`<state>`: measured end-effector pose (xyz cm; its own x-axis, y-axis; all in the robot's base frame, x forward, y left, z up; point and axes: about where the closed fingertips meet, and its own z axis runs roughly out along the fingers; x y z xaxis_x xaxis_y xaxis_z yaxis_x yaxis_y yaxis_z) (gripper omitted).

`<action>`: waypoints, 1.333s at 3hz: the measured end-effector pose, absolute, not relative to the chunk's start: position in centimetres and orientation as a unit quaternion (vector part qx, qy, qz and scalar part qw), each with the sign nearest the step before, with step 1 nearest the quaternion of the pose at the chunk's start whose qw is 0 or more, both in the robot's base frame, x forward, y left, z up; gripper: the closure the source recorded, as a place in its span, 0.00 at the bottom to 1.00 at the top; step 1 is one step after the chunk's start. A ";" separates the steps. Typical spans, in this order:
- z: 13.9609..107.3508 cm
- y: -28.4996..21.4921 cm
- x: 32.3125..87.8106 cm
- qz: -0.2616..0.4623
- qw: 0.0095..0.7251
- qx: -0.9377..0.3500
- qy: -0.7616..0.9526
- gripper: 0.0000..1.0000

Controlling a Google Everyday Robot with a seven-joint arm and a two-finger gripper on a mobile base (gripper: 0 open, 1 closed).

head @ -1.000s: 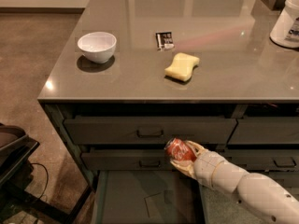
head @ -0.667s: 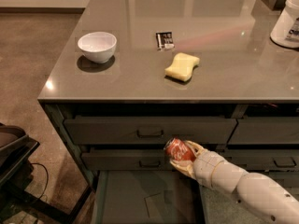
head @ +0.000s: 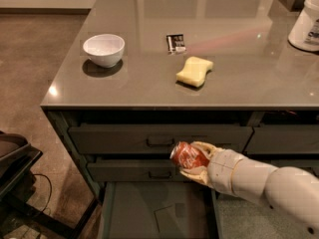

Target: Pick coke can from bottom drawer and place on counter

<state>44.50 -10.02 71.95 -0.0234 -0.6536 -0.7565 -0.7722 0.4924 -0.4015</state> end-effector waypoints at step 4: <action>80.9 -8.7 43.0 -0.051 0.449 -0.577 0.680 1.00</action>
Offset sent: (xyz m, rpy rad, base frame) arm -0.0190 0.0092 0.0538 -0.1444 -0.0475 0.0264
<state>42.99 -8.74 80.91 0.0688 -0.8311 -0.5519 -0.7387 0.3294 -0.5881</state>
